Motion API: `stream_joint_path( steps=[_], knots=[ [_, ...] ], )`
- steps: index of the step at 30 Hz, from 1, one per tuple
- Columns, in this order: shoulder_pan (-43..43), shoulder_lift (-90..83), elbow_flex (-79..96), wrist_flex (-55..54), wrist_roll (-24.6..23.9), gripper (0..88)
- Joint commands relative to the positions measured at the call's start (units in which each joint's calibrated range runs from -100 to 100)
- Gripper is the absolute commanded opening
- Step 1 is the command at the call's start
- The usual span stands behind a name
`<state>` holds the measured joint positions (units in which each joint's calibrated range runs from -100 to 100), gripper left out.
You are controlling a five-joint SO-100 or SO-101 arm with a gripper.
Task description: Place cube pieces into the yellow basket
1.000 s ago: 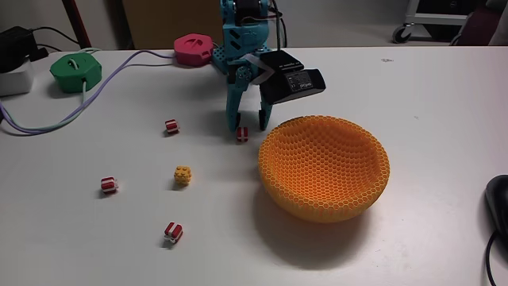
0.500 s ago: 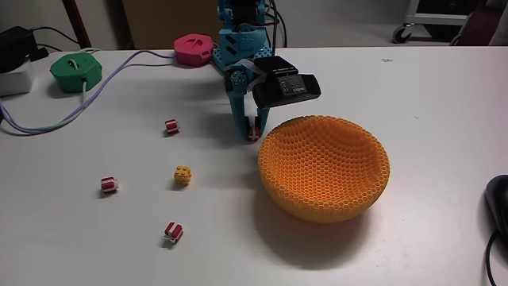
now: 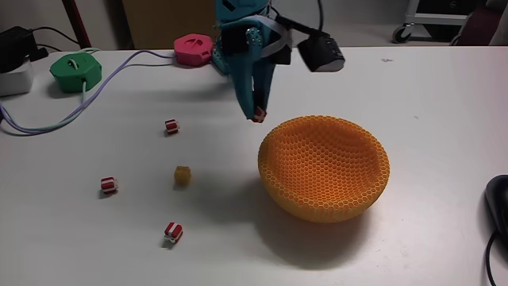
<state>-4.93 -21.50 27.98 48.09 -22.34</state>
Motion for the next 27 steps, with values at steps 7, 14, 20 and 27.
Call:
stream_joint_path(
  steps=[7,14,20,27],
  knots=[
    [-9.0,4.4,9.5,-32.4,-5.9,23.9],
    [-3.5,0.1,-0.3,-10.4,-7.5,38.0],
    [6.2,-5.0,-5.5,18.6,-15.6,32.7],
    [18.7,-8.1,7.5,32.8,-15.7,33.3]
  ],
)
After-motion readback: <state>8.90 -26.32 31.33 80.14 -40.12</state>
